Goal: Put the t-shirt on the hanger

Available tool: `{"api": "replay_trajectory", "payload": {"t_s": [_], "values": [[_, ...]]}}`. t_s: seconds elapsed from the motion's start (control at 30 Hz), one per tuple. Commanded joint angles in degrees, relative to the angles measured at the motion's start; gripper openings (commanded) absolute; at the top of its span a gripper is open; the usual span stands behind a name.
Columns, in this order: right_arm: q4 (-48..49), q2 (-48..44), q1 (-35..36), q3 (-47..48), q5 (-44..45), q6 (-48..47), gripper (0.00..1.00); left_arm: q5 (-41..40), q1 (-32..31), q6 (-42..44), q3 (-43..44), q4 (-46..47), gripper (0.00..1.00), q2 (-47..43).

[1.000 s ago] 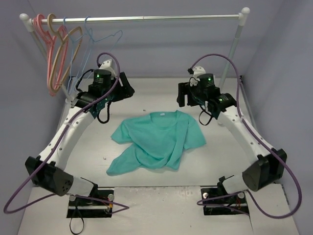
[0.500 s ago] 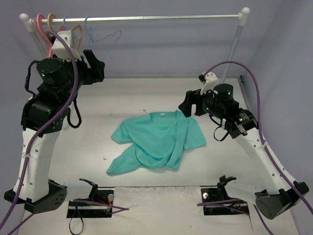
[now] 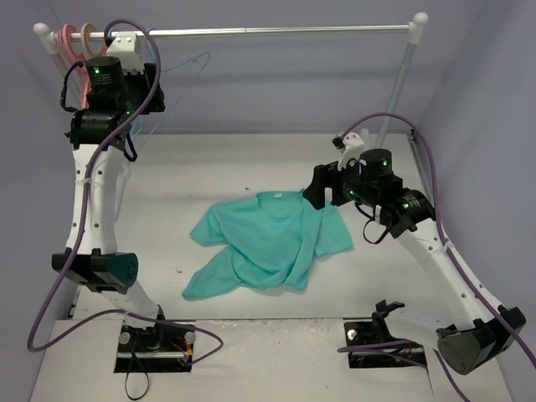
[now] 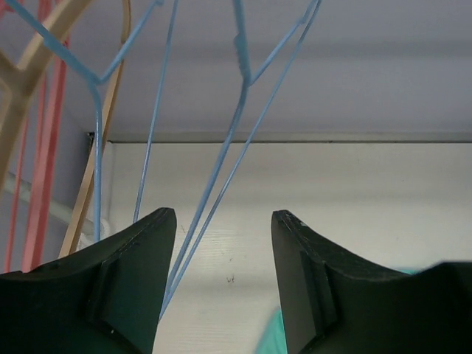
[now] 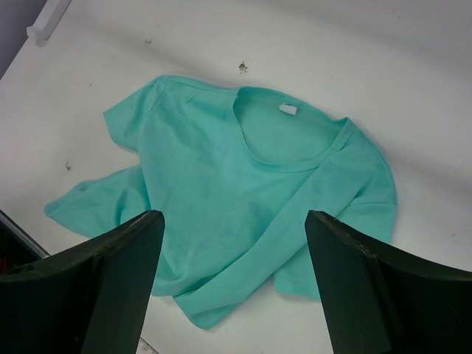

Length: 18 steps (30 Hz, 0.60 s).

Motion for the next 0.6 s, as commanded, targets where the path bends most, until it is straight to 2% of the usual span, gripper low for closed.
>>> {"api": "replay_trajectory", "payload": {"t_s": [0.0, 0.03, 0.1, 0.3, 0.5, 0.57], "values": [[3.36, -0.35, 0.23, 0.0, -1.67, -1.71, 0.79, 8.67, 3.32, -1.42, 2.35, 4.8, 0.54, -0.18], [3.27, -0.35, 0.23, 0.0, -1.84, -1.97, 0.8, 12.34, 6.2, -3.43, 1.3, 6.37, 0.54, 0.18], [3.8, -0.52, 0.23, -0.52, -2.46, -2.23, 0.8, 14.31, 6.76, -4.33, 0.76, 7.44, 0.54, 1.49], [4.85, -0.44, 0.14, -2.37, -2.64, -2.32, 0.8, 14.49, 6.76, -3.54, 0.5, 7.0, 0.54, 4.31], [5.64, 1.14, 0.14, -3.16, -2.55, -2.67, 0.8, 18.01, 6.41, -3.81, -0.64, 8.67, 0.53, 4.66], [6.08, 1.58, 0.14, -3.16, -2.46, -2.67, 0.8, 17.92, 6.23, -3.37, -0.99, 8.59, 0.47, 5.01]]}}
